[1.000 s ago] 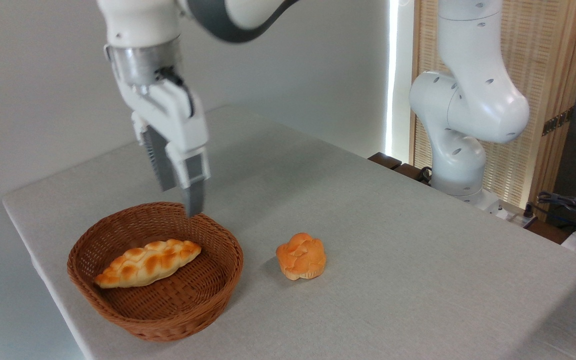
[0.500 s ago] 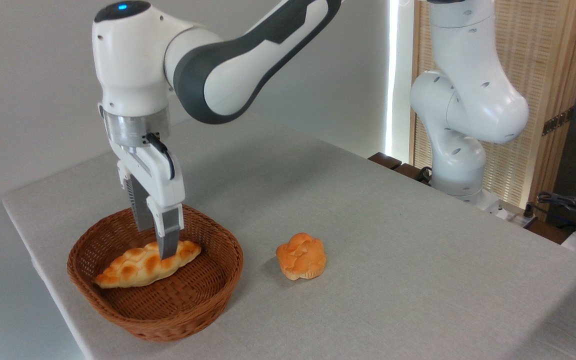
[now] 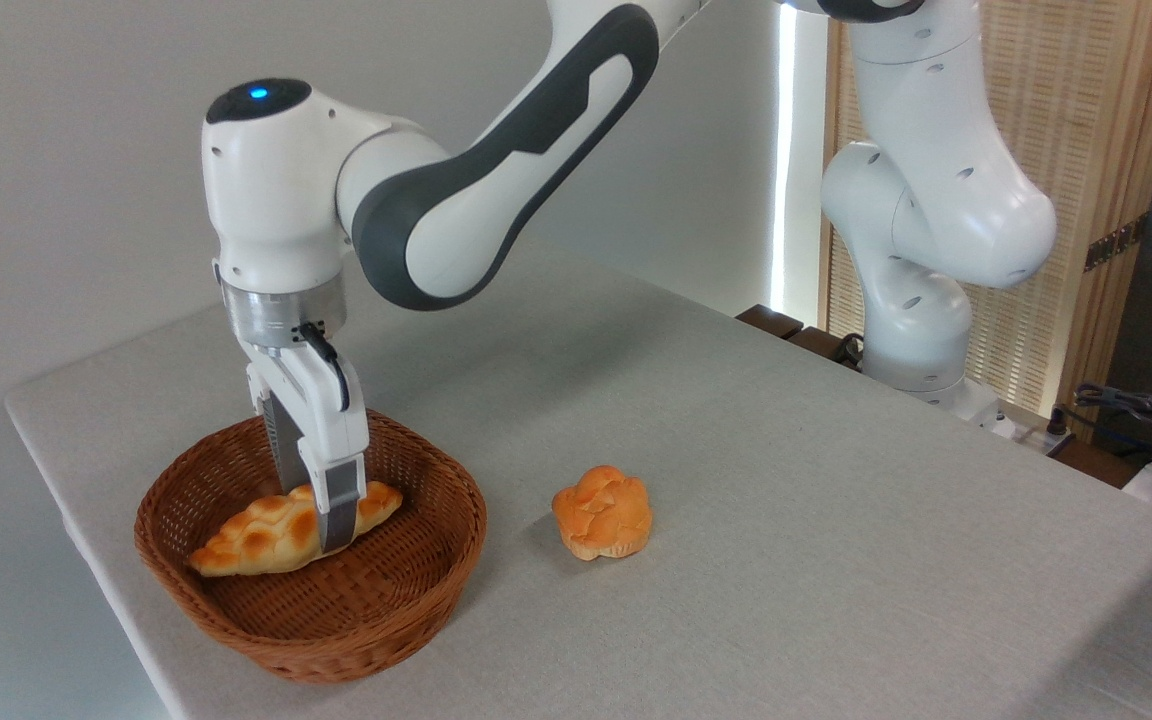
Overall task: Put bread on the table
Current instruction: 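Lower the gripper and close it on the braided bread roll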
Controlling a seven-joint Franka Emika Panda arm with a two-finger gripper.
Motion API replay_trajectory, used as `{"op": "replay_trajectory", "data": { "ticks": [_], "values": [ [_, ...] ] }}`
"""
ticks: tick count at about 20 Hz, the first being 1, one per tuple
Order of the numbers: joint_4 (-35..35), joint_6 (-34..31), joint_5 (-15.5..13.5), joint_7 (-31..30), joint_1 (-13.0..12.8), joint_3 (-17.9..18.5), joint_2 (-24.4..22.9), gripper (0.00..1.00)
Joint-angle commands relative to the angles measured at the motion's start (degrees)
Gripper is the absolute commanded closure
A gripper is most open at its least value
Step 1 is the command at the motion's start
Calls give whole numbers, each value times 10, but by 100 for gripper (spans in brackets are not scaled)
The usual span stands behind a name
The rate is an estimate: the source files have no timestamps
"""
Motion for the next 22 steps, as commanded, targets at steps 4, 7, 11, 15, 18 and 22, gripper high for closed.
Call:
{"op": "replay_trajectory", "data": {
  "ticks": [4, 7, 11, 15, 18, 22],
  "values": [
    [-9, 15, 16, 30, 1, -2, -4, 81],
    [-9, 14, 16, 31, 1, -2, -4, 87],
    [-9, 13, 16, 31, 1, -2, -5, 87],
    [-8, 10, 16, 32, 2, -2, -8, 90],
    [-7, 10, 15, 31, 1, -2, -9, 91],
    [-3, 9, 9, 30, 2, -2, -19, 91]
  ]
}}
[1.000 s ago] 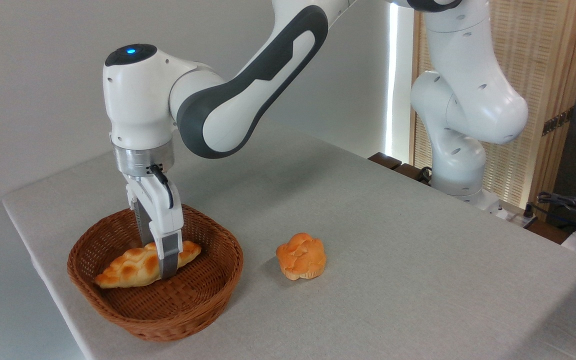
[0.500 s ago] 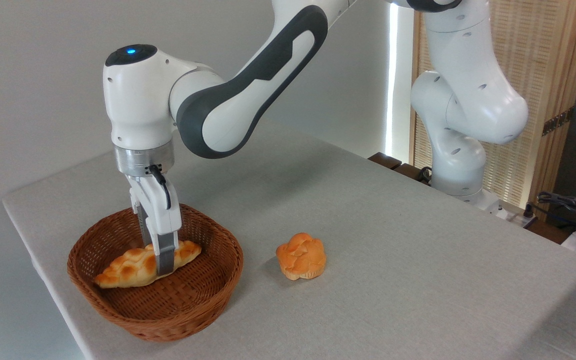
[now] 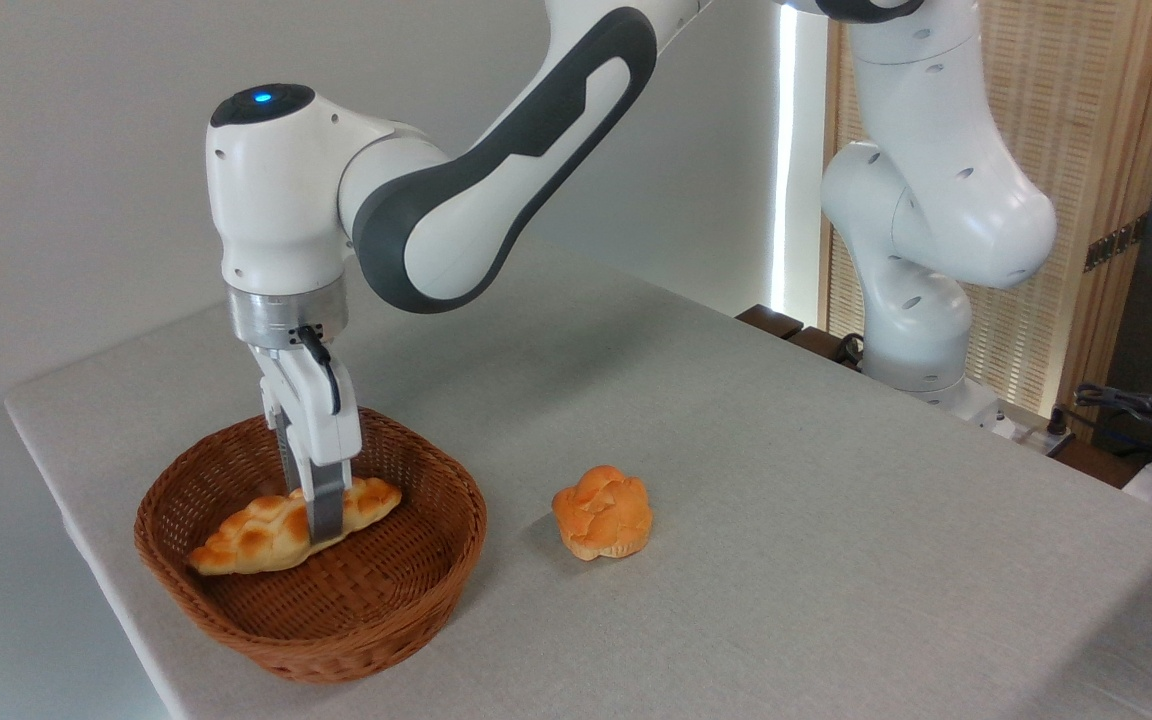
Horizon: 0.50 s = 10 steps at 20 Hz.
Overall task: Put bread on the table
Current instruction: 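Lift the braided bread out of the basket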
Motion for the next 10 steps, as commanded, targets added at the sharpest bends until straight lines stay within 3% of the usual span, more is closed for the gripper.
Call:
{"op": "replay_trajectory", "data": {
  "ticks": [1, 4, 7, 10],
  "values": [
    [-1, 1, -3, 4, 3, -1, -22, 91],
    [4, -26, -5, 4, 8, 4, -50, 91],
    [4, -74, -32, 3, 11, 16, -96, 91],
    [-20, -161, -33, 4, 10, 21, -151, 90]
  ]
}}
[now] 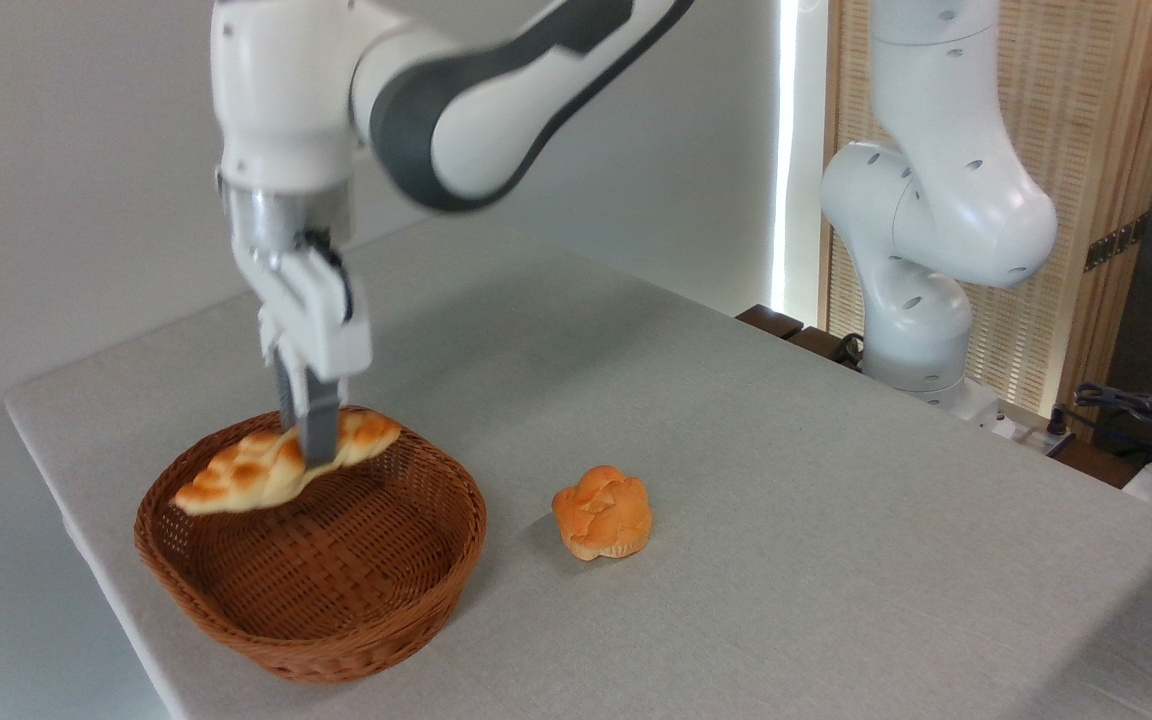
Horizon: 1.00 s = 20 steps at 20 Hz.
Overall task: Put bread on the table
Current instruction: 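Lift the braided bread out of the basket, then carry the bread beside the orange bun and lower it onto the table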
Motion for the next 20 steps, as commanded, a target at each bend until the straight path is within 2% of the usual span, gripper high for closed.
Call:
{"op": "replay_trajectory", "data": {
  "ticks": [1, 5, 7, 8, 10, 11, 12, 13, 14, 15, 17, 18, 20],
  "values": [
    [-67, -79, -13, 4, -2, 9, -92, 90],
    [-185, -80, -13, 2, -9, 9, -185, 86],
    [-228, -77, -13, 5, -33, 26, -228, 82],
    [-241, -76, -13, 5, -55, 45, -243, 81],
    [-266, -76, -13, 5, -95, 78, -257, 78],
    [-273, -76, -13, 6, -103, 80, -258, 78],
    [-279, -77, -13, 6, -107, 80, -258, 72],
    [-283, -76, -13, 6, -114, 80, -255, 49],
    [-289, -76, -11, 7, -120, 80, -251, 40],
    [-297, -74, -8, 7, -125, 80, -246, 35],
    [-304, -64, -8, 7, -127, 80, -237, 6],
    [-303, -56, -8, 7, -132, 80, -231, 0],
    [-303, -37, -8, 5, -139, 80, -214, 0]
  ]
}}
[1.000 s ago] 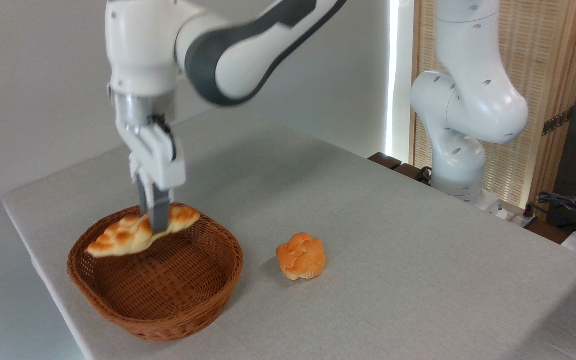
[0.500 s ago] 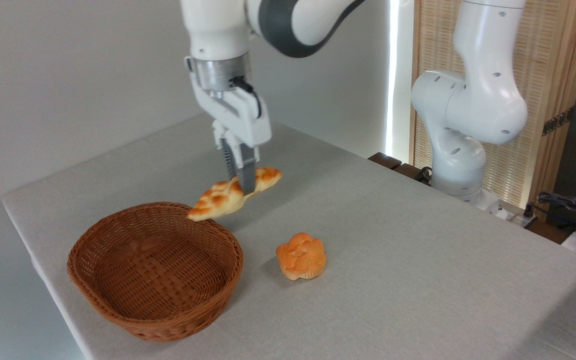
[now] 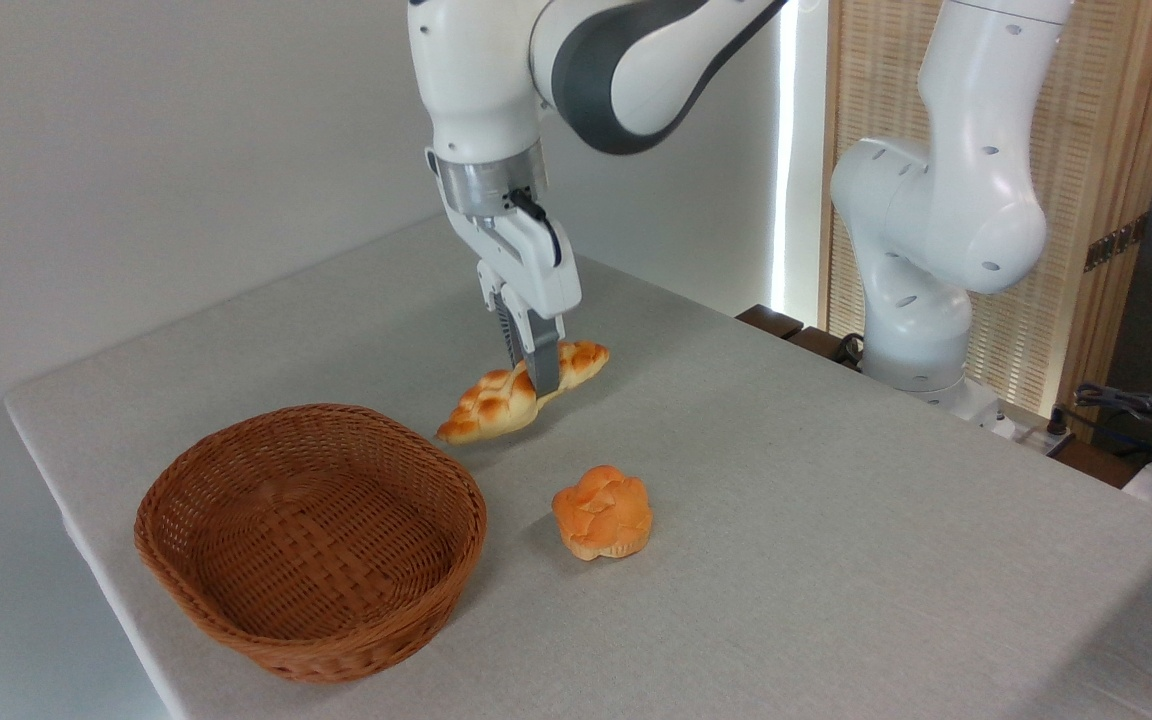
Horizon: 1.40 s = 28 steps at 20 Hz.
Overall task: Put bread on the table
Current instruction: 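Carry the bread beside the orange bun and lower it onto the table, then open the gripper to release the bread and raise it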
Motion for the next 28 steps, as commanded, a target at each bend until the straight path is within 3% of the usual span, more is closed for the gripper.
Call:
{"op": "replay_trajectory", "data": {
  "ticks": [1, 9, 12, 14, 15, 18, 22, 28],
  "values": [
    [-1, 36, -6, 3, -24, 10, 28, 0],
    [17, 8, -2, -6, -25, 10, 34, 0],
    [86, -55, 7, 4, -16, 11, 38, 0],
    [142, -76, 39, 13, -12, 11, 53, 0],
    [172, -79, 51, 13, -1, 11, 63, 0],
    [269, -105, 53, 13, 30, 10, 102, 0],
    [391, -183, 50, 14, 81, 3, 165, 0],
    [457, -233, 43, 3, 105, 2, 197, 0]
  ]
}}
